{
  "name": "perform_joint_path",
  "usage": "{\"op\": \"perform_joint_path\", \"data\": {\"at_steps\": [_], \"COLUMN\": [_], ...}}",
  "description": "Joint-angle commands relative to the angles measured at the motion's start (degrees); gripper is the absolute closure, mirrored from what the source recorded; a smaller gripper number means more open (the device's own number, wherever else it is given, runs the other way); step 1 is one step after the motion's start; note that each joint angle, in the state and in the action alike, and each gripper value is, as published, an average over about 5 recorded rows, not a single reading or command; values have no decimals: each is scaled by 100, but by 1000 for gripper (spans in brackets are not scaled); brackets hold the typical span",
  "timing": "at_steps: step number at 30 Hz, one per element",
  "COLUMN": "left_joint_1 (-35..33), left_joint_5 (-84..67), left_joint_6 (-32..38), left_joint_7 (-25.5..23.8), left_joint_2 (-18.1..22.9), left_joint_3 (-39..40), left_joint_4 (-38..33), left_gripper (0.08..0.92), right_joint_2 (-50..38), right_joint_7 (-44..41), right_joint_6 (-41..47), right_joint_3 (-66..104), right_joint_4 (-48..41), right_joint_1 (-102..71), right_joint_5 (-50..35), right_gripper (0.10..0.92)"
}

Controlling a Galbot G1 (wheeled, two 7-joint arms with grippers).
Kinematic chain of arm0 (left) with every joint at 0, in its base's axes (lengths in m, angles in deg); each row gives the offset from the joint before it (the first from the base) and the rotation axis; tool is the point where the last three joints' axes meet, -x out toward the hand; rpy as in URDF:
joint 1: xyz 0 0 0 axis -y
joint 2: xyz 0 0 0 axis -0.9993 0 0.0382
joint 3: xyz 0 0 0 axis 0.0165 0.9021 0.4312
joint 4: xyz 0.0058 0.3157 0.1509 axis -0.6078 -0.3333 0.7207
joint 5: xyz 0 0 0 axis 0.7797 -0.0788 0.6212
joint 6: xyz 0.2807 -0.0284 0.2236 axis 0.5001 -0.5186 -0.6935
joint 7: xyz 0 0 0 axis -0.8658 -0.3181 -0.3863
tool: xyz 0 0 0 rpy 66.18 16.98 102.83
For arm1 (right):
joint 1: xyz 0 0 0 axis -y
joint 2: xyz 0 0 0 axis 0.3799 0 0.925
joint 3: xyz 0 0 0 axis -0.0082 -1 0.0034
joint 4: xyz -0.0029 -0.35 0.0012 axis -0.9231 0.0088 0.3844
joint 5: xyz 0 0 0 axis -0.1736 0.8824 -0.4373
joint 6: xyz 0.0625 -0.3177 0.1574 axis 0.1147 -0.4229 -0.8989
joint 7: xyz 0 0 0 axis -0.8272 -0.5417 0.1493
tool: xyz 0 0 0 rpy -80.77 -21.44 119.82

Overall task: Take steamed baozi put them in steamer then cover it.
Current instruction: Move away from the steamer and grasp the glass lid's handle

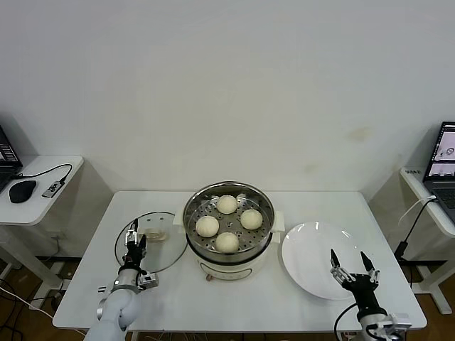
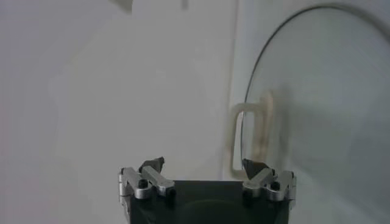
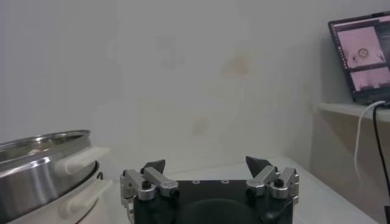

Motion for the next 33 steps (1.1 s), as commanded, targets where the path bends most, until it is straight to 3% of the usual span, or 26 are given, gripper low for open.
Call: {"op": "perform_joint_path", "data": {"at_steps": [1, 29, 33], "left_joint_1": [242, 574, 531], "left_joint_5": [-48, -371, -391], "left_joint_6": [-17, -10, 71], "left_joint_7": [-28, 330, 340], "left_joint_2": [26, 151, 154], "left_joint_3": [-15, 67, 68], "left_joint_4": [223, 780, 817], "left_gripper": [177, 177, 236], "right_joint_2": [-1, -11, -14], "right_joint_7": [-5, -31, -31], "right_joint_6": [-8, -26, -27], "right_joint_3": [-3, 12, 21], "right_joint_4": [-22, 17, 36], "right_joint_1": [-10, -80, -93], "right_joint_5": [13, 39, 39], "right_gripper": [203, 203, 203]}}
